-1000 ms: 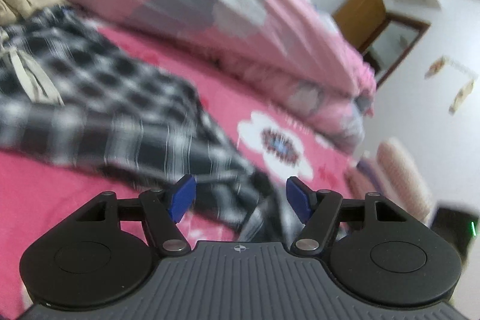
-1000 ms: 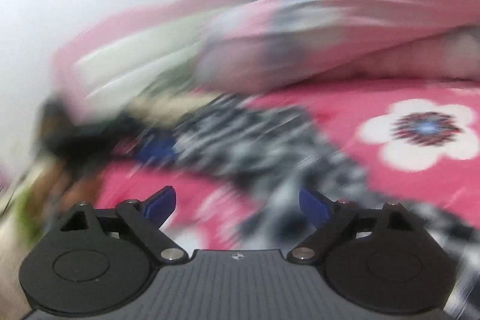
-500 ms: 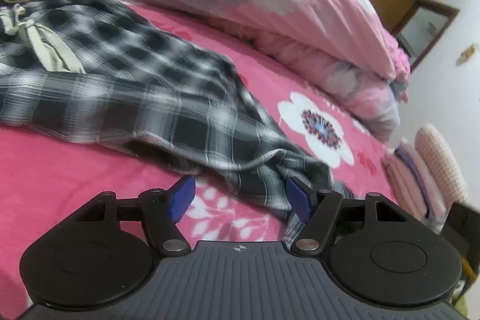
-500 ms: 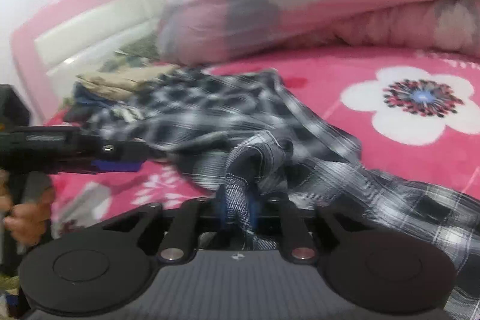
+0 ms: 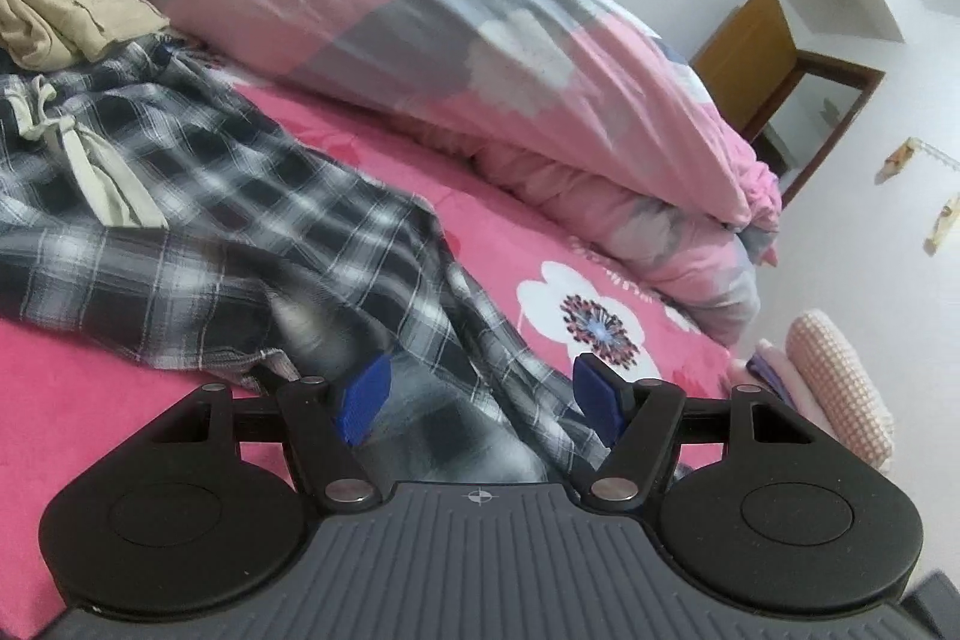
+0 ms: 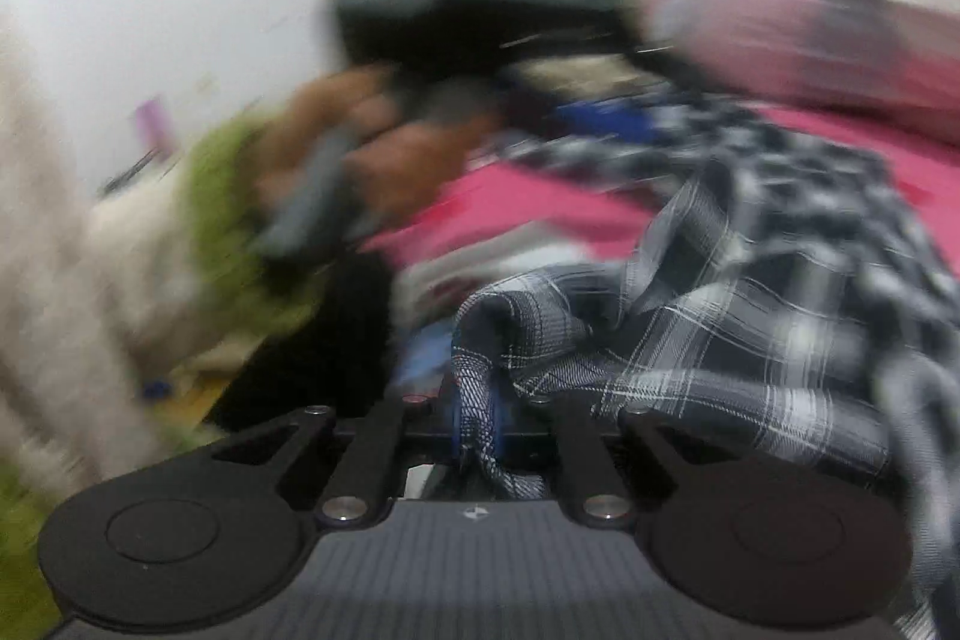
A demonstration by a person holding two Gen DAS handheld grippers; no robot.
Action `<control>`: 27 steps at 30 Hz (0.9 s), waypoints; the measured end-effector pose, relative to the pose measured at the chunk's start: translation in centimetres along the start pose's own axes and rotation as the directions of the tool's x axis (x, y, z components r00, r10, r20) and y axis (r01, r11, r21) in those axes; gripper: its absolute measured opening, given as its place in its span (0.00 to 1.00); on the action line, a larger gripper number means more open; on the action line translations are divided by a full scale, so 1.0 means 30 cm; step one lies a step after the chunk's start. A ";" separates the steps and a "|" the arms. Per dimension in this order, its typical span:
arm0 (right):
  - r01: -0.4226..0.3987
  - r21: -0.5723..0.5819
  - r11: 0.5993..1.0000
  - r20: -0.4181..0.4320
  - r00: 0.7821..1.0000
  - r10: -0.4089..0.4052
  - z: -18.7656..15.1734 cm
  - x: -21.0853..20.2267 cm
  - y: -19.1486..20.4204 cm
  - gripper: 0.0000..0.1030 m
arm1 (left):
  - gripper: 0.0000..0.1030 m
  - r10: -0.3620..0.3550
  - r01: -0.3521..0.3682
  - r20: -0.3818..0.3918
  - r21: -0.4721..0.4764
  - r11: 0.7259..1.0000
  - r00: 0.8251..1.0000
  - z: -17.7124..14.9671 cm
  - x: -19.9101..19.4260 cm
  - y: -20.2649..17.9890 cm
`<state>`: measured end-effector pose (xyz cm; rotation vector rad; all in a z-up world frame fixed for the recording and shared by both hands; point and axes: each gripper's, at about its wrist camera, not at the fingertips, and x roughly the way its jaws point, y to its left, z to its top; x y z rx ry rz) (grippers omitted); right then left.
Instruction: Fold clothes
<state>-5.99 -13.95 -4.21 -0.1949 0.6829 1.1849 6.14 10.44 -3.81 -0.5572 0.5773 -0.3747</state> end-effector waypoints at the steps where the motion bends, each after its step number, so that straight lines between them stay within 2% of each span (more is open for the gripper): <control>1: -0.018 -0.022 1.000 -0.029 0.999 0.018 -0.009 0.006 0.019 0.10 | 0.66 -0.003 0.003 -0.010 -0.002 1.000 1.000 -0.007 0.009 0.000; 5: -0.057 -0.067 0.996 -0.137 0.989 0.047 -0.051 0.027 0.065 0.10 | 0.66 0.000 0.001 -0.070 0.006 1.000 0.998 -0.045 0.058 0.004; 9: -0.017 -0.033 0.999 -0.157 0.987 0.012 -0.074 0.019 0.047 0.09 | 0.65 0.106 -0.101 -0.157 0.042 0.994 0.982 -0.095 0.125 0.030; 11: 0.036 0.018 0.999 -0.150 0.988 -0.033 -0.079 0.001 0.008 0.10 | 0.64 0.119 -0.115 -0.174 0.034 0.993 0.978 -0.113 0.133 0.059; 13: 0.050 0.100 0.994 -0.127 0.991 -0.037 -0.082 -0.036 -0.034 0.11 | 0.64 0.102 -0.099 -0.165 0.030 0.995 0.981 -0.113 0.115 0.067; 15: 0.062 0.179 0.982 -0.085 0.995 -0.048 -0.085 -0.090 -0.069 0.20 | 0.64 0.097 -0.093 -0.166 0.027 0.995 0.981 -0.105 0.100 0.071; 17: 0.070 0.238 0.969 -0.038 0.997 -0.062 -0.096 -0.154 -0.097 0.49 | 0.65 0.094 -0.091 -0.166 0.025 0.995 0.982 -0.093 0.088 0.069; 18: 0.075 0.260 0.963 -0.018 0.997 -0.073 -0.101 -0.189 -0.108 0.53 | 0.65 0.092 -0.089 -0.162 0.027 0.996 0.982 -0.085 0.082 0.064; 20: 0.093 0.300 0.949 0.019 0.994 -0.103 -0.110 -0.259 -0.125 0.72 | 0.65 0.082 -0.078 -0.152 0.036 0.996 0.985 -0.070 0.071 0.051; 22: 0.128 0.332 0.934 0.050 0.987 -0.153 -0.116 -0.333 -0.138 0.85 | 0.65 0.057 -0.051 -0.138 0.044 0.998 0.989 -0.052 0.058 0.034; 23: 0.149 0.344 0.927 0.063 0.981 -0.181 -0.117 -0.373 -0.149 0.89 | 0.65 0.041 -0.035 -0.133 0.044 0.998 0.990 -0.041 0.054 0.026; 27: 0.164 0.417 0.894 0.164 0.954 -0.251 -0.124 -0.517 -0.208 0.90 | 0.65 -0.018 0.024 -0.102 0.058 0.998 0.995 0.011 0.048 -0.013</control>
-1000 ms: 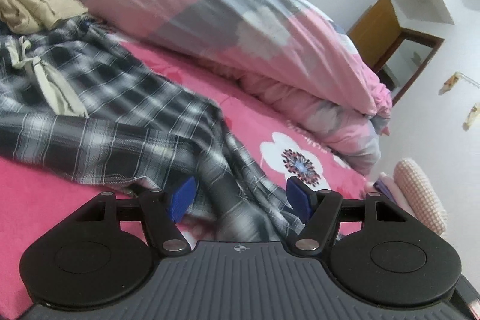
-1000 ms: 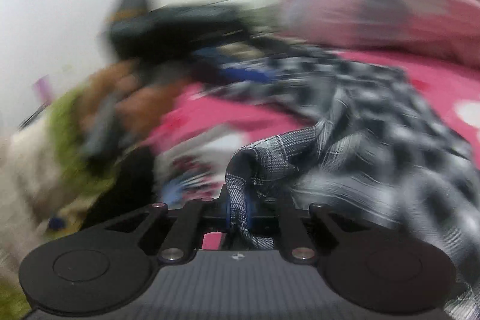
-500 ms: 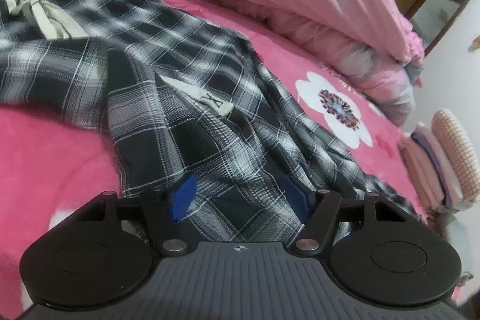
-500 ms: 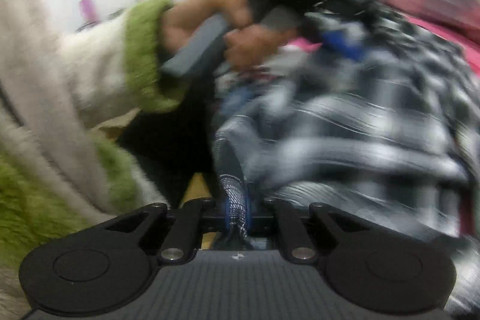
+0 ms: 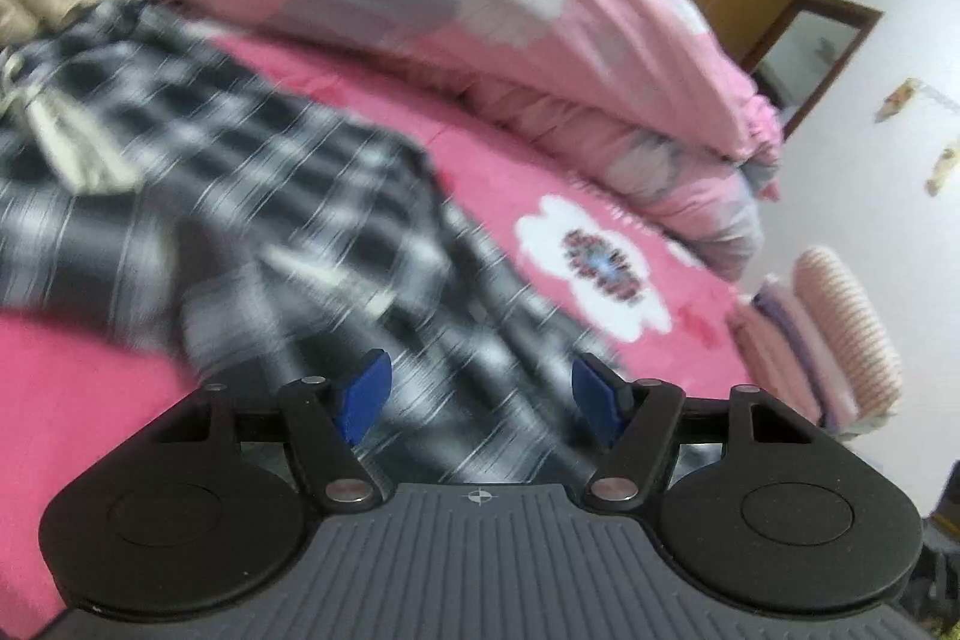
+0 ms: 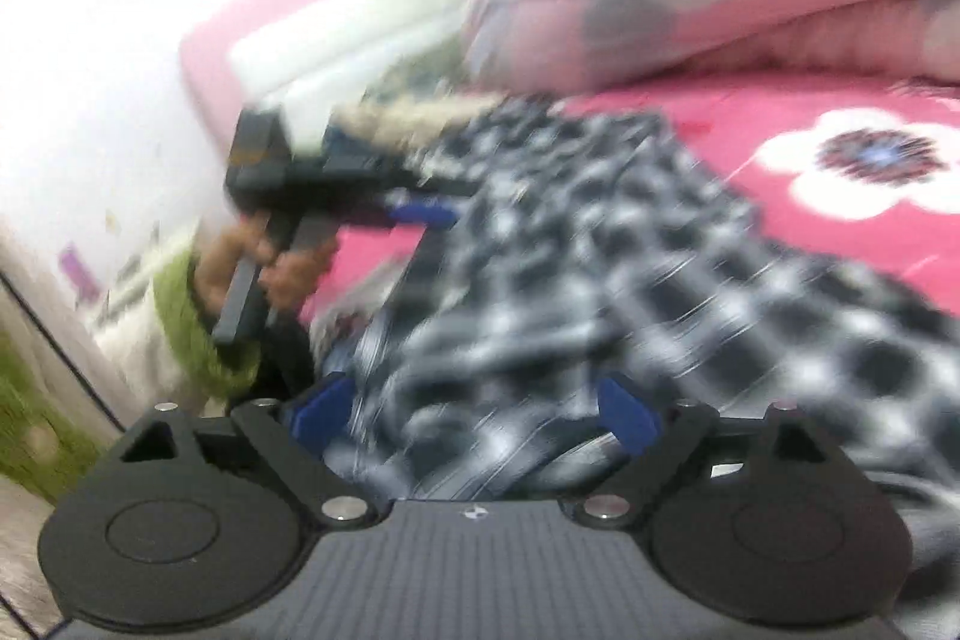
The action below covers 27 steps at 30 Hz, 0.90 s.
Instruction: Fold clothes
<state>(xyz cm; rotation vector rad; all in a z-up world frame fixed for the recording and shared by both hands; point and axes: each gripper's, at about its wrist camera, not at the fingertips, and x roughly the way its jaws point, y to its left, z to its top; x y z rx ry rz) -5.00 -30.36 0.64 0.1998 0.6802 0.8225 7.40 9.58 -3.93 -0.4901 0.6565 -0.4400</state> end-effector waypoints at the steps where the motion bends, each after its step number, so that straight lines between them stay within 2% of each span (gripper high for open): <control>1: 0.006 0.021 1.000 0.035 0.999 -0.006 0.017 -0.019 -0.021 0.91 | 0.65 -0.009 0.009 0.007 0.009 1.000 1.000 0.016 0.005 -0.009; 3: 0.015 0.064 0.998 0.106 0.994 -0.021 0.054 -0.051 -0.063 0.91 | 0.65 -0.003 0.002 0.019 0.025 1.000 1.000 0.060 0.027 -0.025; 6: 0.052 0.101 0.994 0.174 0.982 -0.069 0.150 -0.038 -0.133 0.91 | 0.65 0.062 -0.062 0.040 -0.004 0.998 0.997 0.139 0.086 -0.016; 10: 0.137 0.144 0.980 0.166 0.973 -0.161 0.322 0.094 -0.247 0.87 | 0.65 0.166 -0.163 0.080 -0.047 0.986 0.983 0.224 0.198 0.046; 12: 0.135 0.197 0.971 0.134 0.977 -0.163 0.383 0.213 -0.322 0.81 | 0.64 0.239 -0.237 0.088 -0.027 0.971 0.967 0.242 0.268 0.081; 14: 0.172 0.232 0.957 0.046 0.981 -0.187 0.410 0.357 -0.391 0.68 | 0.64 0.276 -0.276 0.081 -0.007 0.961 0.958 0.246 0.325 0.113; 15: 0.193 0.247 0.950 -0.001 0.980 -0.199 0.422 0.430 -0.426 0.67 | 0.63 0.287 -0.288 0.074 0.004 0.958 0.955 0.245 0.350 0.128; 18: 0.289 0.198 0.937 -0.127 0.955 -0.268 0.429 0.603 -0.481 0.56 | 0.63 0.283 -0.285 0.055 0.032 0.958 0.957 0.227 0.403 0.171; 21: 0.324 0.172 0.931 -0.209 0.935 -0.286 0.408 0.674 -0.501 0.49 | 0.63 0.270 -0.273 0.069 0.040 0.961 0.960 0.196 0.423 0.219; 23: 0.336 0.141 0.931 -0.239 0.924 -0.298 0.391 0.678 -0.485 0.44 | 0.63 0.242 -0.243 0.076 0.004 0.970 0.967 0.185 0.424 0.255; 24: 0.352 0.112 0.929 -0.252 0.915 -0.316 0.383 0.675 -0.470 0.38 | 0.63 0.227 -0.227 0.079 -0.014 0.974 0.971 0.184 0.420 0.269; 25: 0.382 0.078 0.921 -0.266 0.898 -0.350 0.374 0.673 -0.453 0.22 | 0.63 0.216 -0.215 0.083 -0.021 0.976 0.973 0.186 0.412 0.271; 26: 0.405 0.055 0.913 -0.272 0.885 -0.376 0.367 0.666 -0.440 0.10 | 0.63 0.213 -0.213 0.089 -0.015 0.977 0.973 0.190 0.406 0.271; 27: 0.426 0.035 0.904 -0.277 0.873 -0.401 0.359 0.659 -0.428 0.06 | 0.63 0.215 -0.215 0.095 -0.010 0.977 0.972 0.193 0.404 0.275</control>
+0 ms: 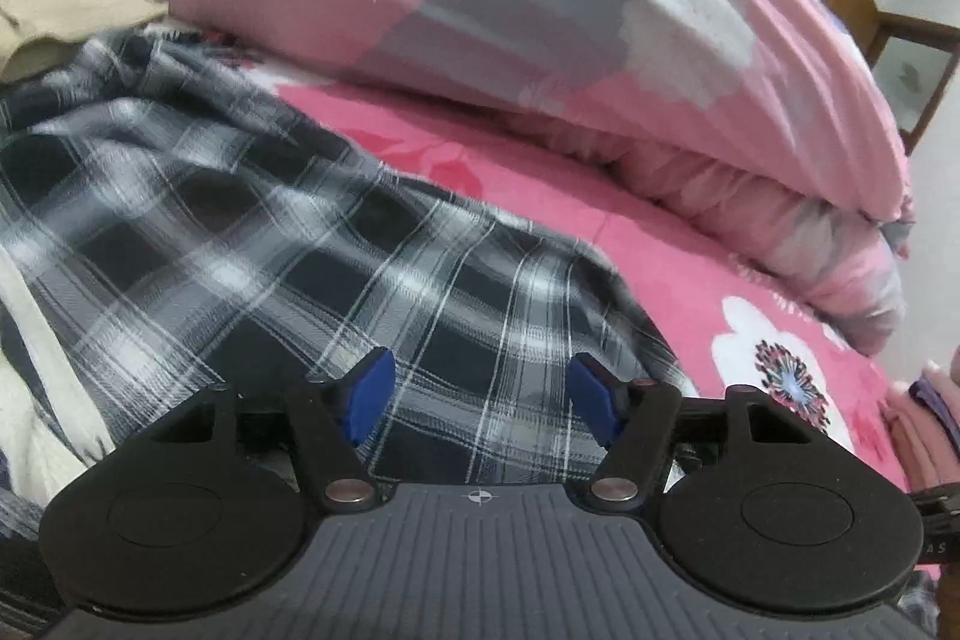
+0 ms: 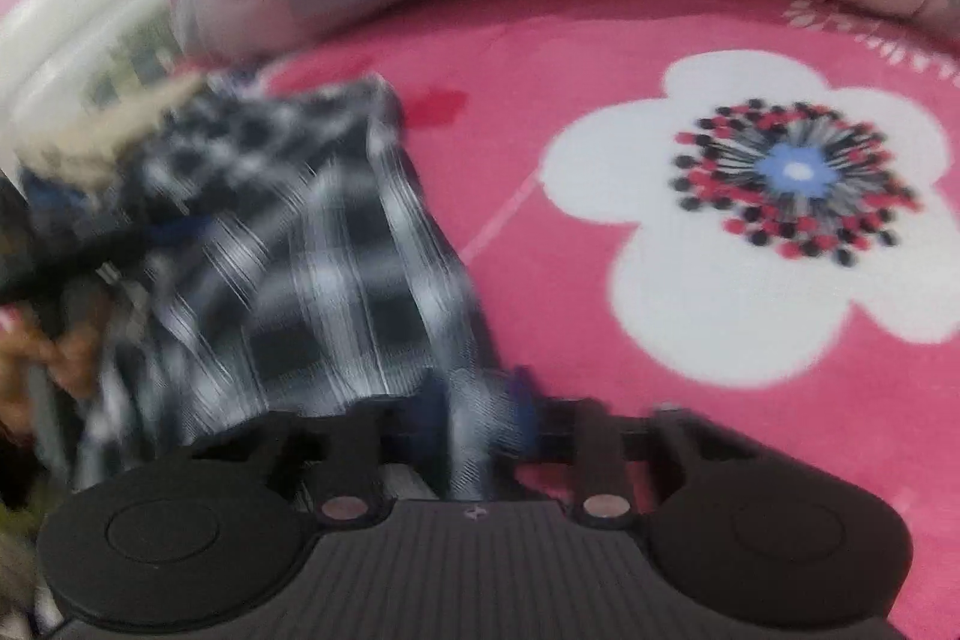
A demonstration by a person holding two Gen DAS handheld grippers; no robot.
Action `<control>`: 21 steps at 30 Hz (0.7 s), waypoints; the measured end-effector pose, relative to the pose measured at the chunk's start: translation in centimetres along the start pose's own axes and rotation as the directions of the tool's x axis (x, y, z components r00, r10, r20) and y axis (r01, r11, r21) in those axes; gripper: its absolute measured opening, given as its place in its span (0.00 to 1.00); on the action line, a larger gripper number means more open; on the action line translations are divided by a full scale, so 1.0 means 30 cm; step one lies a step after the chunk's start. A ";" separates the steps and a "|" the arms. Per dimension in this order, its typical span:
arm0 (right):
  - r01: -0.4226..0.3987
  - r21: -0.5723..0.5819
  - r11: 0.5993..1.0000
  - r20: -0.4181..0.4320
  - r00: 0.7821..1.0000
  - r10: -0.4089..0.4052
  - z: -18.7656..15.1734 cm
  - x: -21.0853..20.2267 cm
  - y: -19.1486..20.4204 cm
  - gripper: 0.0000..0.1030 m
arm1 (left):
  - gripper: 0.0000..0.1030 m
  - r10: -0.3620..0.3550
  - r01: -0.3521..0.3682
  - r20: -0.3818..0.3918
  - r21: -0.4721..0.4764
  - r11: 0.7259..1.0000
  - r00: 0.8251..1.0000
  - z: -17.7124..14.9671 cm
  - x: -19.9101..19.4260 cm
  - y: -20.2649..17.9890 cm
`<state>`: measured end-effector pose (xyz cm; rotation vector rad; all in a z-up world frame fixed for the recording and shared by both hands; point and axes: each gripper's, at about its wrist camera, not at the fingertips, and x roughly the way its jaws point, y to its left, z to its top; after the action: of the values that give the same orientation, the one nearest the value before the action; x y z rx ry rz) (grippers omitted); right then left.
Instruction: Fold clothes
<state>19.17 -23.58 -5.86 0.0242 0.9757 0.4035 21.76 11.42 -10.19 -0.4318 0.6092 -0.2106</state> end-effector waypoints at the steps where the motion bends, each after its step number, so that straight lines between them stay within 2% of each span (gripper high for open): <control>1: 0.040 -0.018 0.999 0.019 0.999 -0.039 0.009 -0.017 0.007 0.04 | 0.63 0.000 0.000 0.001 -0.004 1.000 1.000 -0.001 -0.001 0.005; 5: 0.204 -0.082 0.976 0.123 0.974 -0.193 0.075 -0.084 0.026 0.03 | 0.62 0.013 -0.012 0.019 -0.016 1.000 1.000 0.003 0.004 0.009; 8: 0.316 -0.130 0.940 0.185 0.939 -0.290 0.163 -0.097 0.002 0.03 | 0.62 0.021 -0.021 0.020 -0.017 1.000 1.000 0.003 0.004 0.009; 10: 0.369 -0.132 0.920 0.191 0.920 -0.342 0.224 -0.087 -0.036 0.03 | 0.62 0.025 -0.025 0.016 -0.011 1.000 1.000 0.003 0.007 0.007; 15: 0.449 -0.164 0.878 0.178 0.889 -0.422 0.321 -0.012 -0.120 0.03 | 0.62 0.031 -0.031 0.010 0.003 1.000 0.999 0.002 0.012 0.004; 18: 0.460 -0.170 0.871 0.150 0.886 -0.439 0.348 0.059 -0.163 0.03 | 0.62 0.031 -0.031 0.007 0.007 0.999 0.999 -0.001 0.015 0.007; 21: 0.454 -0.171 0.875 0.089 0.891 -0.445 0.326 0.127 -0.197 0.06 | 0.63 0.028 -0.028 0.007 0.010 1.000 1.000 -0.005 0.014 0.007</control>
<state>30.85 -26.20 -4.55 -0.3600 0.8607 0.0607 22.01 11.44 -10.61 -0.4137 0.6073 -0.1852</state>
